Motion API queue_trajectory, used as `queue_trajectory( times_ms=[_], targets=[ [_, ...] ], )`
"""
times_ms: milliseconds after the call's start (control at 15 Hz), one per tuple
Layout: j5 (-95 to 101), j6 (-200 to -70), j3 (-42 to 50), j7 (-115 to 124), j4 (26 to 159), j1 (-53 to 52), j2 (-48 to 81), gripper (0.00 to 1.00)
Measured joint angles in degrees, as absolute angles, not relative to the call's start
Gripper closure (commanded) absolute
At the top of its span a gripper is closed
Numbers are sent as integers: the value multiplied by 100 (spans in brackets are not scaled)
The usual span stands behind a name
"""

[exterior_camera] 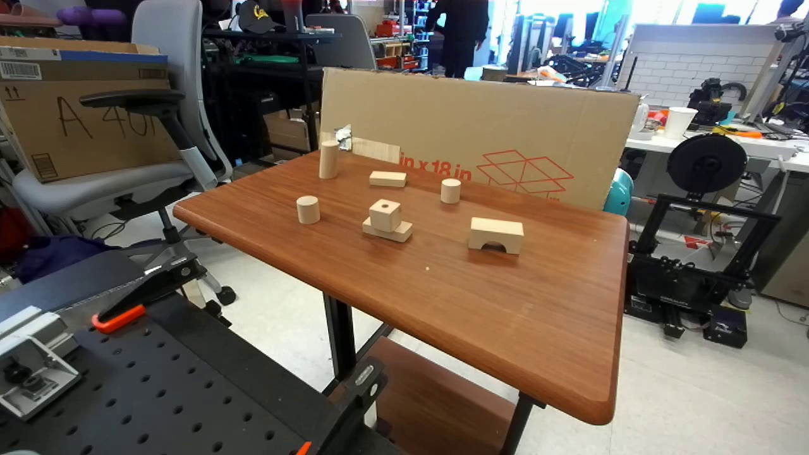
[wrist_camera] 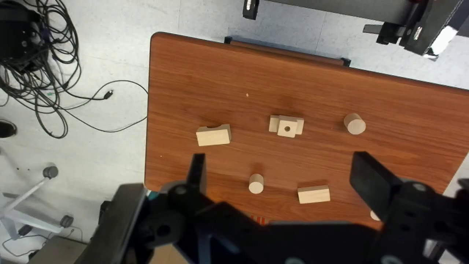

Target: Pick up the square block and put it on the cylindrical block on the left

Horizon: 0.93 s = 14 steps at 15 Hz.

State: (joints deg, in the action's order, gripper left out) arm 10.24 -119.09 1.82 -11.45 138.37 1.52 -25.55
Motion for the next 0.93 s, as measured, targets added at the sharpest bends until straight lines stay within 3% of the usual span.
queue_trajectory(
  times_ms=[933],
  targets=[
    [555, -13393, 167, -1121, 13878, 67, -505, 0]
  ],
)
